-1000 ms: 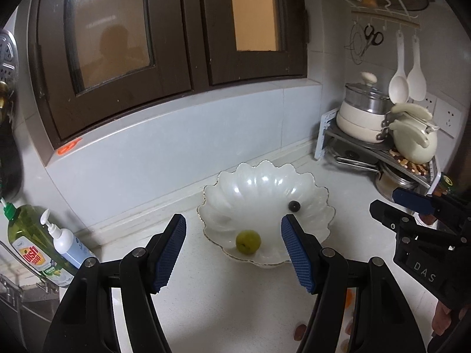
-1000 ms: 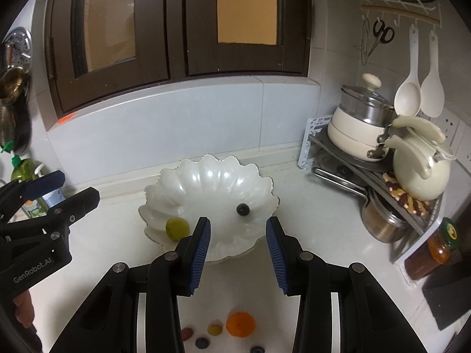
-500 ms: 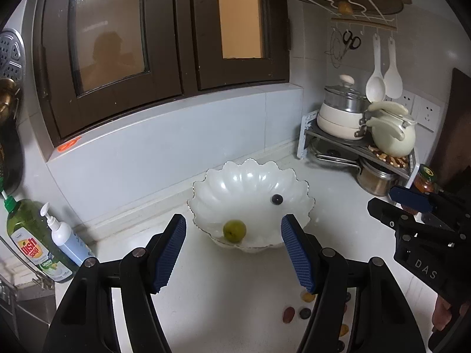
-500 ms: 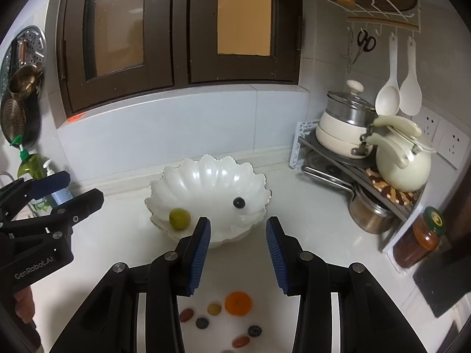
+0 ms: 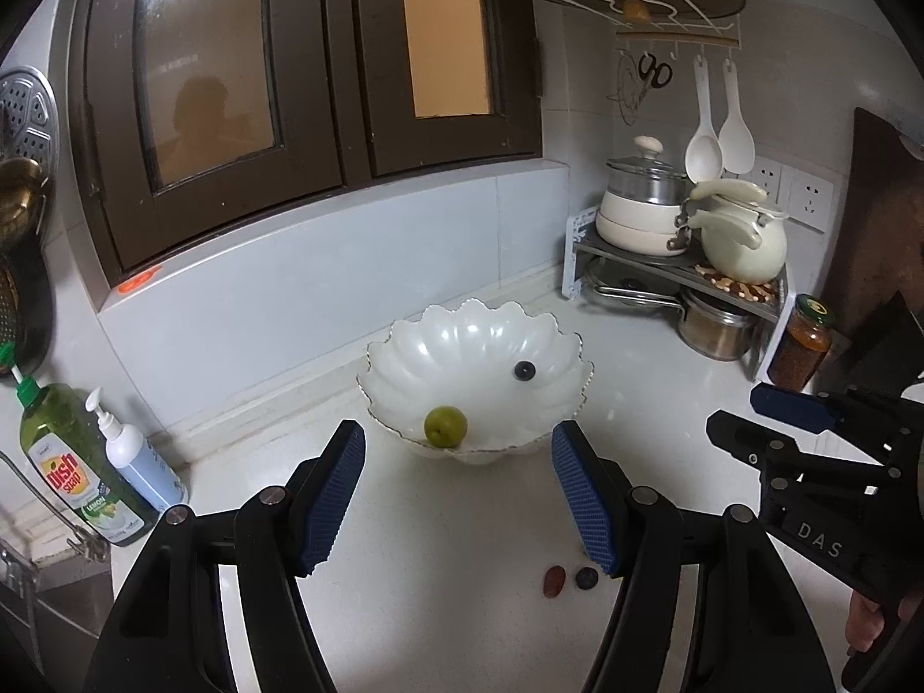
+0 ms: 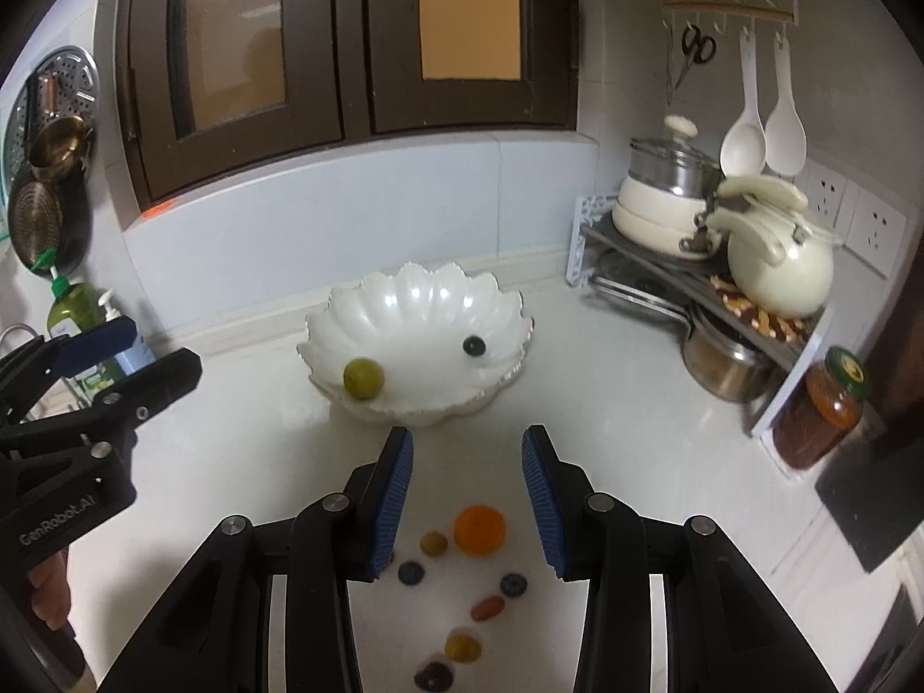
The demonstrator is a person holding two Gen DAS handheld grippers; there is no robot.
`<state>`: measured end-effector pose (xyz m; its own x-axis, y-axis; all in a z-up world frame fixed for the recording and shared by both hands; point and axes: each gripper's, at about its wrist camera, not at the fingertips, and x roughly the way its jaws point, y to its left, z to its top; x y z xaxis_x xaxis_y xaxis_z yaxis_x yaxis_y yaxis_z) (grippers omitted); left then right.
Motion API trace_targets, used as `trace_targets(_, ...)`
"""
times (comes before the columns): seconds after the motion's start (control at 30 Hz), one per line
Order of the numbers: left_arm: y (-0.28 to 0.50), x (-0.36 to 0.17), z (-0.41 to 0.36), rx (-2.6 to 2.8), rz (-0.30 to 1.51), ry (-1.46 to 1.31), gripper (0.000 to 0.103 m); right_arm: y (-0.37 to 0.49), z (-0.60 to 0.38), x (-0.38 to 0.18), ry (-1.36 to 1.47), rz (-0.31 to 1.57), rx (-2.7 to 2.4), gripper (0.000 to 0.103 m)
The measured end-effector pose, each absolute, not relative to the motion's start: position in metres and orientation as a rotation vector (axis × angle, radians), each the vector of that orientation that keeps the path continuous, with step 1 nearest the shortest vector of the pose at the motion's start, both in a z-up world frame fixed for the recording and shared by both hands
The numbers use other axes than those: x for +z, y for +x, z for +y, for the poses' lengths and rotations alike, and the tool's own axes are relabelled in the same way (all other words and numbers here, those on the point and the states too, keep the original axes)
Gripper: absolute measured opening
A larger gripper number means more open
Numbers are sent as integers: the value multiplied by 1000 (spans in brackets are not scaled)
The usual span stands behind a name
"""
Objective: Organize fruits
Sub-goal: 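Withdraw both tools from the bowl back toward the remaining fruits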
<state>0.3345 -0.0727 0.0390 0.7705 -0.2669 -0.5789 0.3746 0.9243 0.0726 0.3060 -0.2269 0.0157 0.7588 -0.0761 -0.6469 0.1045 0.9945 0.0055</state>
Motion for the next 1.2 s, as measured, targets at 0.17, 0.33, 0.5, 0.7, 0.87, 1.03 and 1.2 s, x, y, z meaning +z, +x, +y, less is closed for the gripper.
trace_targets(0.17,327,33,-72,-353,604,200,67,295,-228,8,68,720,-114,41)
trace_targets(0.33,318,26,-71,-367,611,209,67,284,-226,-1,99,736,-118,41)
trace_targets(0.5,312,17,-70,-378,631,200,67,275,-225,-8,117,749,-137,41)
trace_targets(0.7,308,1,-70,-387,664,209,67,266,-222,-19,119,760,-161,41)
trace_targets(0.87,307,-6,-71,-406,673,222,67,262,-224,-27,138,767,-191,41)
trace_targets(1.03,307,-13,-72,-421,675,239,67,260,-223,-37,170,793,-212,41)
trace_targets(1.2,310,-21,-73,-454,683,255,67,255,-223,-48,206,814,-242,41)
